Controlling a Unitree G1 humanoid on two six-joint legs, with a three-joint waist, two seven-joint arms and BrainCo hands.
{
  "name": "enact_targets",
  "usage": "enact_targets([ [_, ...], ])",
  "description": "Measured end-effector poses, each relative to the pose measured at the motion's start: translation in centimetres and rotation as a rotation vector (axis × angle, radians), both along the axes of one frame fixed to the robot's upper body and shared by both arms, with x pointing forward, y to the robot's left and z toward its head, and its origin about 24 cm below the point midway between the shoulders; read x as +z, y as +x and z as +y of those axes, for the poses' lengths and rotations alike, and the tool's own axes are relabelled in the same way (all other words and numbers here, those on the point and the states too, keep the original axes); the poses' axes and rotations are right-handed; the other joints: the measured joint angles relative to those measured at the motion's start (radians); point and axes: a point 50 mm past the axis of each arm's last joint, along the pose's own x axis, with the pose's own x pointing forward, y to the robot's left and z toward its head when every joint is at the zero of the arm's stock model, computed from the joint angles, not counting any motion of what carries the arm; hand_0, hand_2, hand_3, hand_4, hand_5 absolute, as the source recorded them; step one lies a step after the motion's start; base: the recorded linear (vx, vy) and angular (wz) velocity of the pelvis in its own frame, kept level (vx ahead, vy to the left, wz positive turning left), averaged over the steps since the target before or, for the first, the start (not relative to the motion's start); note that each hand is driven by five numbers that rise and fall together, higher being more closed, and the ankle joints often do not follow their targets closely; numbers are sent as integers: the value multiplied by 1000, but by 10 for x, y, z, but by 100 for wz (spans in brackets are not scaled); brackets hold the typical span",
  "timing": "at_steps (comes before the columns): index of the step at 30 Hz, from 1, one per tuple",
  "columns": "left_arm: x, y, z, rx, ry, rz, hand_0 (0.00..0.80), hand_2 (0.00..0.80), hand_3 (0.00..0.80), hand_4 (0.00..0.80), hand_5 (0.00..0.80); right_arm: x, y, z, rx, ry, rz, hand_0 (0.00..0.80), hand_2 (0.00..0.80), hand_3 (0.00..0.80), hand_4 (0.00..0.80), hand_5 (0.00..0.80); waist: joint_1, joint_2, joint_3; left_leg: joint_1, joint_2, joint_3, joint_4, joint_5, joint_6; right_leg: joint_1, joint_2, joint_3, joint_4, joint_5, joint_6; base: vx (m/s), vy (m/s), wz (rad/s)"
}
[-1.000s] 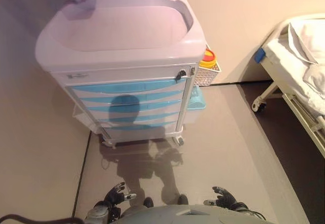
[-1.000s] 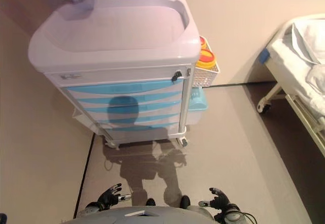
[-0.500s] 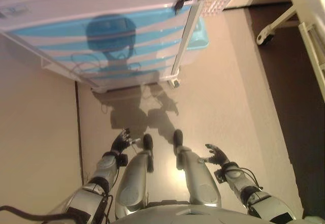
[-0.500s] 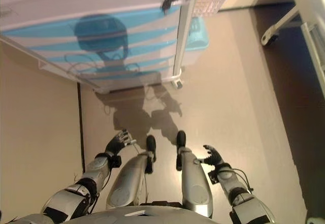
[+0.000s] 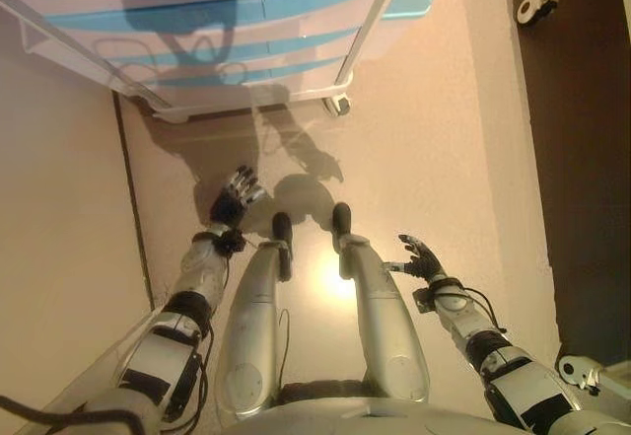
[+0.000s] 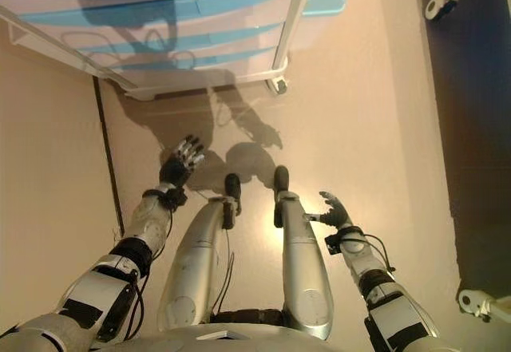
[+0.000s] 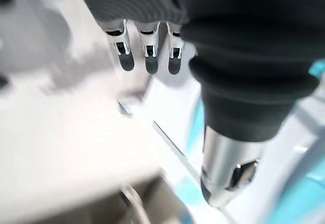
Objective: Open the drawer and pick up the medicine
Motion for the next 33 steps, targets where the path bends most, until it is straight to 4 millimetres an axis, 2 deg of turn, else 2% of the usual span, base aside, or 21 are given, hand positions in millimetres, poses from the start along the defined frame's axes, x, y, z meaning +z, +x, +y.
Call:
enact_targets([
  [4, 25, 8, 1, -67, -190, -160, 0, 0, 0, 0, 0, -1, -1, -2, -5, 3, 7, 0, 0, 0, 0, 0, -21, -13, 6, -11, 4, -1, 11, -3, -2, -10, 14, 17, 1, 0, 0, 16, -11, -2],
  [8, 52, 18, 6, -98, -288, -286, 0, 0, 0, 0, 0, -3, -5, -7, -2, -1, 26, 0, 0, 0, 0, 0, -30, -24, 9, -11, 14, 7, 19, -10, -5, -9, 24, 24, -3, 1, 1, 42, -27, -10],
  [12, 90, 30, 20, -97, -319, -411, 0, 0, 0, 0, 0, -4, -7, -9, -10, 7, 31, 0, 0, 0, 0, 0, -46, -33, 10, -12, 24, 15, 36, -26, -8, -4, 37, 34, -12, 4, 5, 33, -6, -14],
  [15, 121, 36, 19, -138, -353, -513, 0, 0, 0, 0, 0, -8, -13, -8, 9, 11, 50, 0, 0, 0, 0, 0, -48, -33, 10, -11, 34, 25, 39, -36, -6, -2, 45, 47, -18, 12, 7, 27, 1, -12],
  [18, 140, 40, 17, -152, -393, -572, 0, 0, 0, 0, 0, -10, -16, -3, 38, 9, 58, 0, 0, 0, 0, 0, -57, -33, 10, -11, 36, 29, 42, -43, -5, 1, 47, 49, -23, 12, 8, 31, 2, -7],
  [24, 158, 44, 18, -143, -501, -635, 0, 0, 0, 0, 0, -10, -15, -2, 51, 8, 50, 0, 0, 0, 0, 0, -76, -34, 10, -4, 37, 31, 42, -47, -1, 12, 47, 52, -34, 14, 11, 15, 3, -1],
  [33, 160, 44, 21, -139, -527, -646, 0, 0, 0, 0, 0, -11, -17, 2, 75, 2, 47, 0, 0, 0, 0, 0, -81, -34, 9, -3, 37, 33, 42, -47, -1, 12, 47, 53, -36, 16, 14, 8, 1, 0],
])
